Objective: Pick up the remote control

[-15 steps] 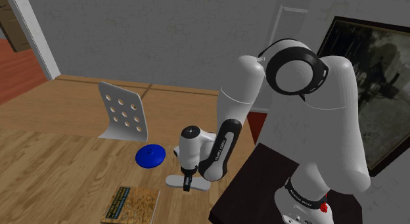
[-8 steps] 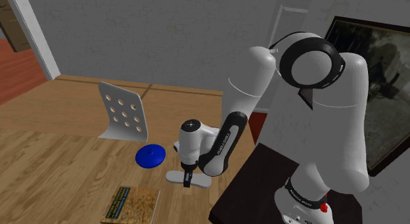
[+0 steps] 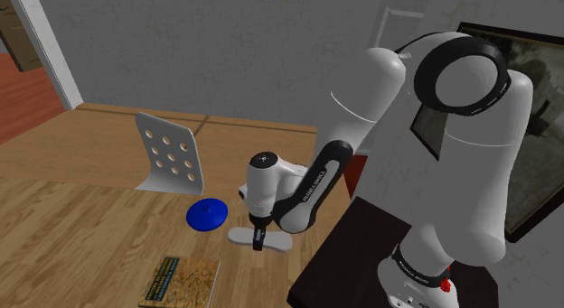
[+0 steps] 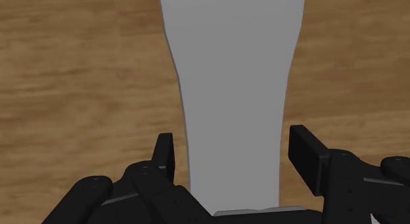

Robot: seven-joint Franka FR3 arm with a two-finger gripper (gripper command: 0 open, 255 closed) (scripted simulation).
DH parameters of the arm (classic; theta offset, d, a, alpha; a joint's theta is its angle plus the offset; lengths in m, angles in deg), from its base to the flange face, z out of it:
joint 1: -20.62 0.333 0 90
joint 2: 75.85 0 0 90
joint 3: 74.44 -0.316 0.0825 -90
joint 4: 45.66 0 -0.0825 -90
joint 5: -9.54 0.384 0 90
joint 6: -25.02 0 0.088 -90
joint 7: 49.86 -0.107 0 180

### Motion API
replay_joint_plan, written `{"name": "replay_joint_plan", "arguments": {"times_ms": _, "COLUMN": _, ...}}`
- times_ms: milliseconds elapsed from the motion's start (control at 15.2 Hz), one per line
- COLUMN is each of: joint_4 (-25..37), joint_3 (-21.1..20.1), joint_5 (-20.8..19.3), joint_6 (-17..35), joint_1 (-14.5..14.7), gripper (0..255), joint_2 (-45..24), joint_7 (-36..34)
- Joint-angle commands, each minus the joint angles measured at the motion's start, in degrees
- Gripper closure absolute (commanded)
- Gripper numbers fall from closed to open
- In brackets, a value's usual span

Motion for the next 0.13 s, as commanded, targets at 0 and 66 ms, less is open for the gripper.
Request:
{"name": "replay_joint_plan", "arguments": {"times_ms": 0, "joint_4": -0.12, "joint_3": -0.39, "joint_5": 0.53, "joint_6": -0.87, "joint_1": -0.21, "gripper": 255, "joint_2": 0.99, "joint_7": 0.34}}
{"name": "replay_joint_plan", "arguments": {"times_ms": 66, "joint_4": -0.11, "joint_3": -0.39, "joint_5": 0.53, "joint_6": -0.87, "joint_1": -0.21, "gripper": 255, "joint_2": 0.99, "joint_7": 0.34}}
